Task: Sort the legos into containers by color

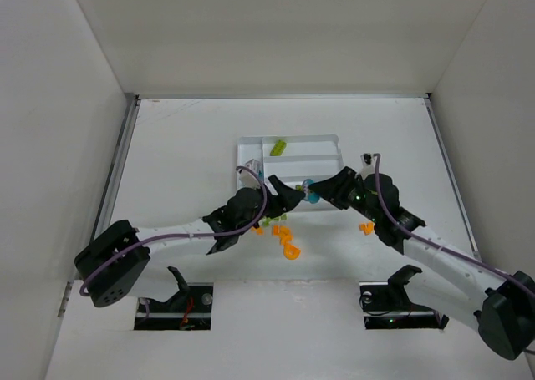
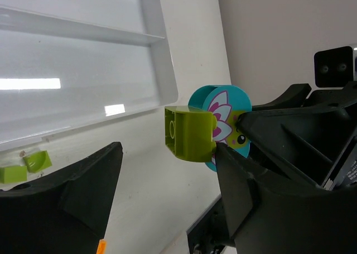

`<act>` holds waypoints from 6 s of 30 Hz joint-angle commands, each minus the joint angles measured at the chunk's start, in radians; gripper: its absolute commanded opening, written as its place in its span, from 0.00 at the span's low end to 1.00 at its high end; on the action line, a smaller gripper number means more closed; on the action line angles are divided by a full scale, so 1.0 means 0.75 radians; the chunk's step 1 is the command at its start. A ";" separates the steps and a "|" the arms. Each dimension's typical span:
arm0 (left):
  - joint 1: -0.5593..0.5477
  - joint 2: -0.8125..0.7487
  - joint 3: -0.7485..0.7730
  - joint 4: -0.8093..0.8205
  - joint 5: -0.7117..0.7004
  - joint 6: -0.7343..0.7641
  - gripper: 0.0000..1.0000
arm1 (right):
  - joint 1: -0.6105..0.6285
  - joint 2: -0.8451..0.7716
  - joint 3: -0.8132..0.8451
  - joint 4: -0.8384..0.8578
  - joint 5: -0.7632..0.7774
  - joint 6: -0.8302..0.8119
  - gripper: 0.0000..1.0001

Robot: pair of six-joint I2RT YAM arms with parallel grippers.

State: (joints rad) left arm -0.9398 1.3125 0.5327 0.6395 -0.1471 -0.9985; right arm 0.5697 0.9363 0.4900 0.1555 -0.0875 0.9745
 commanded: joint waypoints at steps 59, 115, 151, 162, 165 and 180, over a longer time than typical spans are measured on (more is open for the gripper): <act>0.197 -0.075 -0.248 0.755 -0.064 -0.450 0.43 | 0.004 0.417 -0.031 0.977 -0.270 0.627 0.19; 0.401 -0.746 -0.140 -0.466 -0.235 0.294 0.38 | 0.246 1.357 1.162 -0.033 0.315 -0.301 0.22; 0.262 0.113 0.479 -0.474 -0.262 0.550 0.38 | -0.133 0.634 0.452 0.112 0.421 -0.322 0.15; 0.330 0.835 1.232 -0.681 -0.068 0.883 0.39 | -0.166 0.316 0.061 0.240 0.430 -0.320 0.27; 0.334 0.956 1.388 -0.746 -0.072 0.947 0.40 | -0.166 0.298 0.030 0.271 0.421 -0.309 0.27; 0.307 1.252 1.711 -0.883 -0.127 1.029 0.51 | -0.168 0.226 -0.011 0.310 0.374 -0.297 0.29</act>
State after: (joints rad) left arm -0.7048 2.2471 1.7653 -0.0010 -0.2184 -0.2581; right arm 0.4461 1.1271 0.4900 0.3176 0.2085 0.7456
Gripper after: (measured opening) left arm 0.507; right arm 0.292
